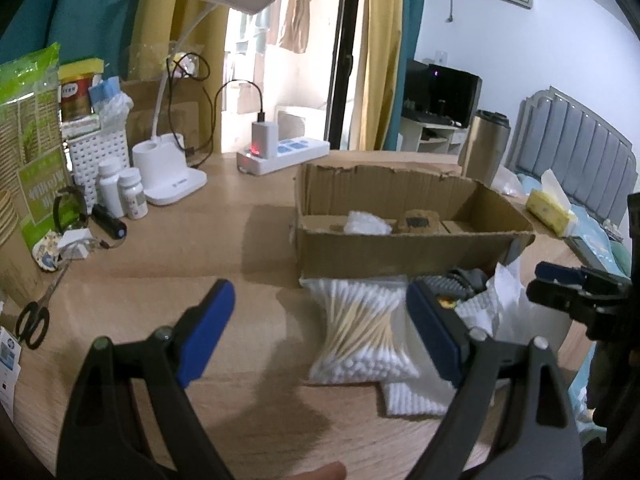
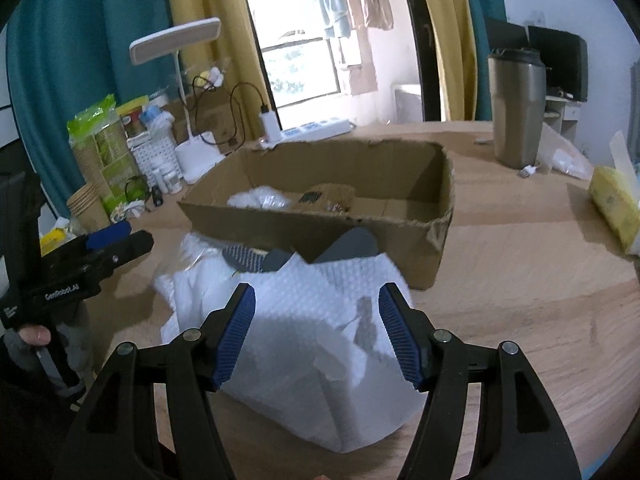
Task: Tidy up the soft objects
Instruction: 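Grasp the white tissue with the right gripper and lift it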
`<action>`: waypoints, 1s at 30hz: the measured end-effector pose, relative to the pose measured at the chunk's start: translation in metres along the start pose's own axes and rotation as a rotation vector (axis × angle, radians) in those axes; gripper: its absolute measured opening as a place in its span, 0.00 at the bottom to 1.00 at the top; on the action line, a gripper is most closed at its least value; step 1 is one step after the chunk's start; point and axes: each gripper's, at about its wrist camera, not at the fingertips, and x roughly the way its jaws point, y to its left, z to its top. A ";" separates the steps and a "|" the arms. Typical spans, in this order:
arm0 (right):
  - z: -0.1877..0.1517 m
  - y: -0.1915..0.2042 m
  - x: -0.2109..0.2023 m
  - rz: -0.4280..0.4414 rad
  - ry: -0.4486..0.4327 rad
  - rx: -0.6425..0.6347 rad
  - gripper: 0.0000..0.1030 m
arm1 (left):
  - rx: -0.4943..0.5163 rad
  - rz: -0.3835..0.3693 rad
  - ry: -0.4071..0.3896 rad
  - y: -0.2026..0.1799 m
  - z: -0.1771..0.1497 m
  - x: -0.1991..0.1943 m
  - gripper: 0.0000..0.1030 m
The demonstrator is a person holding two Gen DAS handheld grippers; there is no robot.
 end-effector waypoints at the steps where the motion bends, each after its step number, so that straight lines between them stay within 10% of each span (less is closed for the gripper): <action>1: -0.001 0.001 0.001 0.003 0.004 -0.003 0.66 | 0.000 0.000 0.002 0.000 -0.001 0.000 0.86; 23: -0.032 0.025 0.023 -0.011 0.105 -0.150 0.65 | 0.019 0.020 0.097 -0.009 -0.008 0.022 0.86; 30: -0.030 0.003 0.011 0.014 0.074 -0.094 0.26 | 0.045 0.032 0.132 -0.017 -0.009 0.030 0.86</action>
